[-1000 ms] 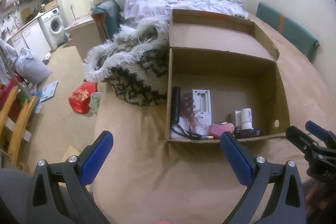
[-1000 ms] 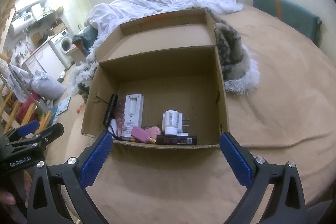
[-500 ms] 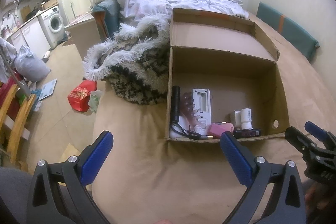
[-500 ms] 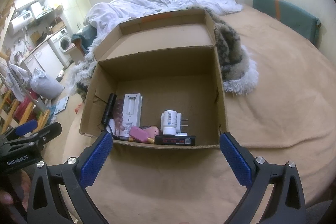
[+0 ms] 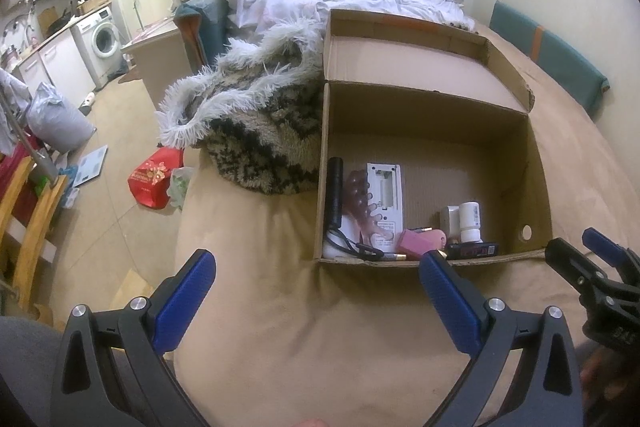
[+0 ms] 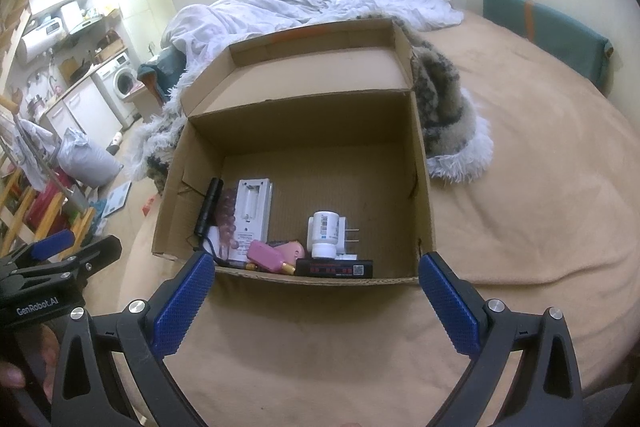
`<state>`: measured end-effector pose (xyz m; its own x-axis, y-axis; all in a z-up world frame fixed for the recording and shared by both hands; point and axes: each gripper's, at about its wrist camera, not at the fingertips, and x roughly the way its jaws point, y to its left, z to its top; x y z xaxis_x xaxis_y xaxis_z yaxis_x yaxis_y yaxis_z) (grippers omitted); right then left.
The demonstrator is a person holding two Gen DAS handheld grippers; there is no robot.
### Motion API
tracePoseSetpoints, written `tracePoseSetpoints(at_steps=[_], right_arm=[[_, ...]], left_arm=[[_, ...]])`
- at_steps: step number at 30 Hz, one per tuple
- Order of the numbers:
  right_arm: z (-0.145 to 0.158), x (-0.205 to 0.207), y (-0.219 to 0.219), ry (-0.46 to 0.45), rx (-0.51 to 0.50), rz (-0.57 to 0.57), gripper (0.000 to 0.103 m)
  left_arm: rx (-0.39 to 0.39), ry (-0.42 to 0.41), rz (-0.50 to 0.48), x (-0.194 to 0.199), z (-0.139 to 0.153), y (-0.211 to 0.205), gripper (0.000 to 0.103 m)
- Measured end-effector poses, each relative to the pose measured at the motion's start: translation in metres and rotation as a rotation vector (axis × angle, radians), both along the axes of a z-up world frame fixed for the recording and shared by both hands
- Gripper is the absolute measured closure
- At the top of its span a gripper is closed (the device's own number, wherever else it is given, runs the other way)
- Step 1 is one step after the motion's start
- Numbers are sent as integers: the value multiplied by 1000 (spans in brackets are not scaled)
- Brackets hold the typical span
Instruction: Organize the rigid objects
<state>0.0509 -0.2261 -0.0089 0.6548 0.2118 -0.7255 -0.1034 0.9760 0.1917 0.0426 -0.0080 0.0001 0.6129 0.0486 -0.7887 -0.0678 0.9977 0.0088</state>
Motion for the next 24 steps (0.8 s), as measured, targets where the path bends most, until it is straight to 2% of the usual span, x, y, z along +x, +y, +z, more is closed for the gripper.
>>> tracePoseSetpoints(at_steps=[24], right_arm=[[1, 1, -1, 2, 17, 5, 0]], left_arm=[[-13, 2, -8, -2, 0, 0, 1]])
